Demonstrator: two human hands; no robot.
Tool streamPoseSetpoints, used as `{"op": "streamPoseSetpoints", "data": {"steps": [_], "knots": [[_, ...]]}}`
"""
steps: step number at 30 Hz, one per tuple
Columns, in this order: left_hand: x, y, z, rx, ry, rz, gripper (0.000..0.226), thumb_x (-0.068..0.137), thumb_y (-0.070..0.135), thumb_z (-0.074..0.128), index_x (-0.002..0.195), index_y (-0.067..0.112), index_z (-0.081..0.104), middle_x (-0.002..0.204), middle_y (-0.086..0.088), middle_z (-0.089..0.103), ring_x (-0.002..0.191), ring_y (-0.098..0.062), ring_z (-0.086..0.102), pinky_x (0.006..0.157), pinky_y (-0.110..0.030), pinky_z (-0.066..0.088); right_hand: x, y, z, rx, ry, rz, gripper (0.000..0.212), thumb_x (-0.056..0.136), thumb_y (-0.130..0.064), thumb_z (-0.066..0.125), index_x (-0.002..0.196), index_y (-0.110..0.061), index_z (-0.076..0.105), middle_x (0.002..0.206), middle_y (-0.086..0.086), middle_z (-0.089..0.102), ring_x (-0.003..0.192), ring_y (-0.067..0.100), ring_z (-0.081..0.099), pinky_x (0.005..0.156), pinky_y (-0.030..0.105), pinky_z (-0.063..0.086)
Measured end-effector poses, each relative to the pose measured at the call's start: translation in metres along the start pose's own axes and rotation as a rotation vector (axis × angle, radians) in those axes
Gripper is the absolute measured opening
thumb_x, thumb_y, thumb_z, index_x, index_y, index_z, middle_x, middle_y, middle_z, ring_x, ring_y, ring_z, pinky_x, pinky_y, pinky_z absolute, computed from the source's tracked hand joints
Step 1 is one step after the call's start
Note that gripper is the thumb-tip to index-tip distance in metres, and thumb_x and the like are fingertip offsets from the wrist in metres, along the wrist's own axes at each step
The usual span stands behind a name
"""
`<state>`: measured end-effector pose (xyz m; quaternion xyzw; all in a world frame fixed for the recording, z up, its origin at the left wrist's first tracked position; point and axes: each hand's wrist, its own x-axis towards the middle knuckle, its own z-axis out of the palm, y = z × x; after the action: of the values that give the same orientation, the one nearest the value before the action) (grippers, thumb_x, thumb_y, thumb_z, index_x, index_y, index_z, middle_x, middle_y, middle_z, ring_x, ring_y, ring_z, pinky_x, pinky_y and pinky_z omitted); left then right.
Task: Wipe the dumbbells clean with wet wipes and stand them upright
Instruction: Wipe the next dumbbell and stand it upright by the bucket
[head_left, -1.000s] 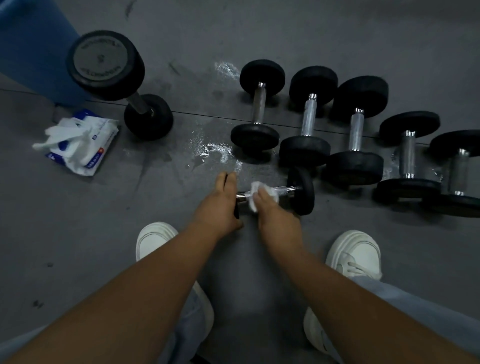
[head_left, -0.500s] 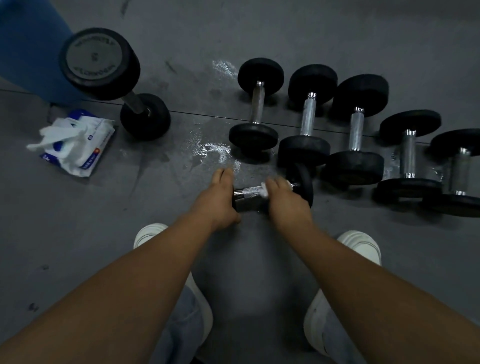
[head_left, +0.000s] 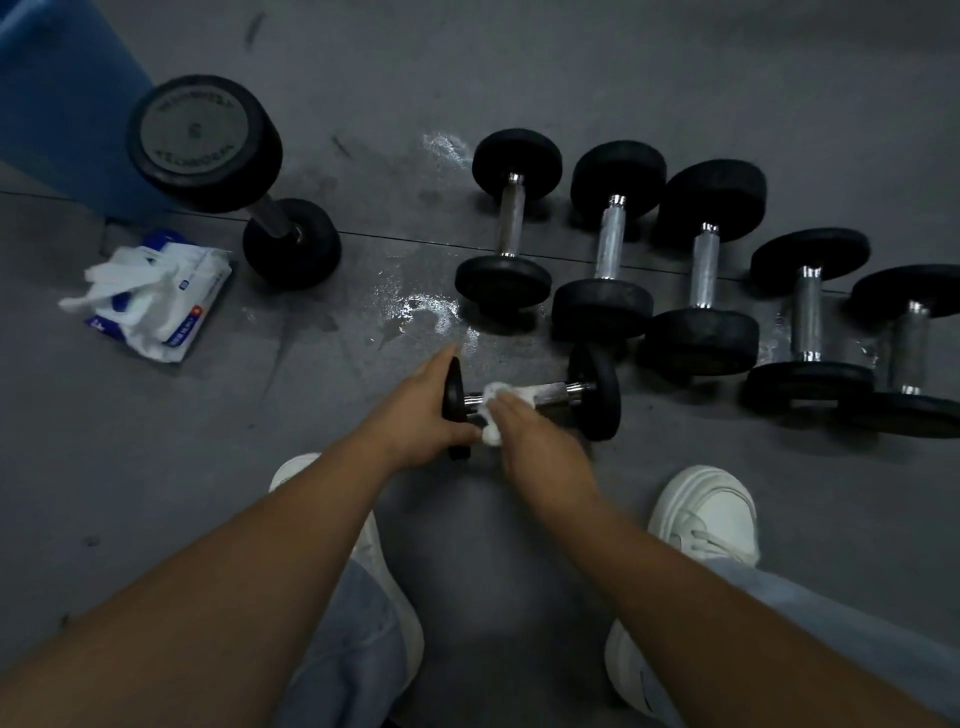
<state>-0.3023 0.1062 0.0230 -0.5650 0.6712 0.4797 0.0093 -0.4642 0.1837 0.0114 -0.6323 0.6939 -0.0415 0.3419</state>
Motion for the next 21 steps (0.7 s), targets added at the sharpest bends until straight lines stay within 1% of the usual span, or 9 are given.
{"op": "streamPoseSetpoints", "data": {"steps": [3, 5, 7, 9, 10, 12, 14, 17, 21], "knots": [[-0.005, 0.000, 0.008, 0.056, 0.027, 0.038, 0.102, 0.083, 0.023, 0.076, 0.158, 0.016, 0.007, 0.162, -0.009, 0.015, 0.144, -0.025, 0.030, 0.105, -0.018, 0.025, 0.010, 0.003, 0.003, 0.040, 0.092, 0.140, 0.054, 0.097, -0.007, 0.039, 0.149, -0.018, 0.030, 0.156, 0.002, 0.029, 0.127, 0.029, 0.048, 0.097, 0.037, 0.042], [-0.008, 0.001, 0.015, 0.071, -0.022, 0.018, 0.113, 0.080, 0.023, 0.078, 0.157, 0.018, -0.005, 0.165, -0.008, -0.007, 0.149, -0.025, 0.021, 0.111, -0.024, 0.024, 0.006, -0.008, 0.008, 0.041, -0.009, 0.021, 0.058, 0.097, -0.012, 0.041, 0.151, -0.026, 0.025, 0.159, -0.009, 0.018, 0.125, 0.026, 0.051, 0.095, 0.036, 0.045], [-0.011, 0.002, 0.020, 0.079, -0.043, -0.007, 0.122, 0.075, 0.018, 0.081, 0.156, 0.021, -0.010, 0.164, -0.005, -0.017, 0.148, -0.027, 0.022, 0.112, -0.030, 0.029, 0.008, -0.002, 0.011, 0.029, -0.028, -0.045, 0.045, 0.097, -0.018, 0.042, 0.141, -0.029, 0.041, 0.150, -0.009, 0.038, 0.121, 0.024, 0.054, 0.091, 0.036, 0.047], [-0.010, 0.003, 0.020, 0.111, -0.029, -0.033, 0.124, 0.072, 0.012, 0.081, 0.157, 0.023, -0.009, 0.164, -0.002, -0.017, 0.145, -0.030, 0.031, 0.109, -0.035, 0.036, 0.014, 0.010, 0.006, 0.117, 0.148, 0.123, 0.034, 0.098, -0.023, 0.042, 0.129, -0.030, 0.053, 0.137, -0.007, 0.052, 0.118, 0.025, 0.056, 0.092, 0.036, 0.046], [-0.008, 0.004, 0.019, 0.117, -0.025, -0.043, 0.125, 0.071, 0.011, 0.081, 0.157, 0.023, -0.008, 0.164, -0.001, -0.016, 0.144, -0.030, 0.032, 0.109, -0.036, 0.038, 0.015, 0.014, 0.008, 0.112, 0.179, 0.136, 0.042, 0.097, -0.019, 0.042, 0.136, -0.031, 0.048, 0.147, -0.009, 0.043, 0.121, 0.026, 0.054, 0.095, 0.036, 0.046], [-0.004, 0.005, 0.017, 0.113, -0.023, -0.051, 0.124, 0.070, 0.009, 0.081, 0.157, 0.022, -0.007, 0.165, -0.002, -0.014, 0.145, -0.029, 0.031, 0.110, -0.036, 0.037, 0.008, 0.008, 0.011, 0.046, 0.059, 0.014, 0.058, 0.096, -0.014, 0.043, 0.149, -0.032, 0.030, 0.158, -0.016, 0.019, 0.123, 0.027, 0.053, 0.095, 0.035, 0.046], [-0.001, 0.003, 0.017, 0.107, -0.028, -0.058, 0.124, 0.070, 0.009, 0.080, 0.157, 0.021, -0.006, 0.165, -0.002, -0.012, 0.146, -0.028, 0.029, 0.112, -0.036, 0.035, 0.007, 0.005, 0.008, 0.041, -0.011, -0.025, 0.058, 0.097, -0.016, 0.042, 0.150, -0.033, 0.026, 0.157, -0.016, 0.021, 0.125, 0.024, 0.051, 0.097, 0.035, 0.045], [0.004, 0.000, 0.017, 0.107, -0.025, -0.070, 0.127, 0.066, 0.012, 0.084, 0.157, 0.023, -0.005, 0.165, -0.002, -0.008, 0.144, -0.029, 0.033, 0.113, -0.040, 0.036, 0.015, 0.019, 0.000, 0.011, 0.109, 0.170, 0.060, 0.097, -0.013, 0.038, 0.151, -0.032, 0.020, 0.159, -0.010, 0.019, 0.128, 0.027, 0.048, 0.095, 0.039, 0.046], [0.008, 0.000, 0.016, 0.092, -0.013, -0.055, 0.123, 0.063, 0.013, 0.081, 0.155, 0.023, 0.001, 0.162, -0.005, 0.007, 0.134, -0.031, 0.045, 0.105, -0.043, 0.044, -0.001, -0.001, -0.001, -0.084, -0.092, -0.012, 0.058, 0.098, -0.022, 0.041, 0.148, -0.041, 0.020, 0.159, -0.022, 0.006, 0.118, 0.030, 0.055, 0.091, 0.040, 0.048]]}}
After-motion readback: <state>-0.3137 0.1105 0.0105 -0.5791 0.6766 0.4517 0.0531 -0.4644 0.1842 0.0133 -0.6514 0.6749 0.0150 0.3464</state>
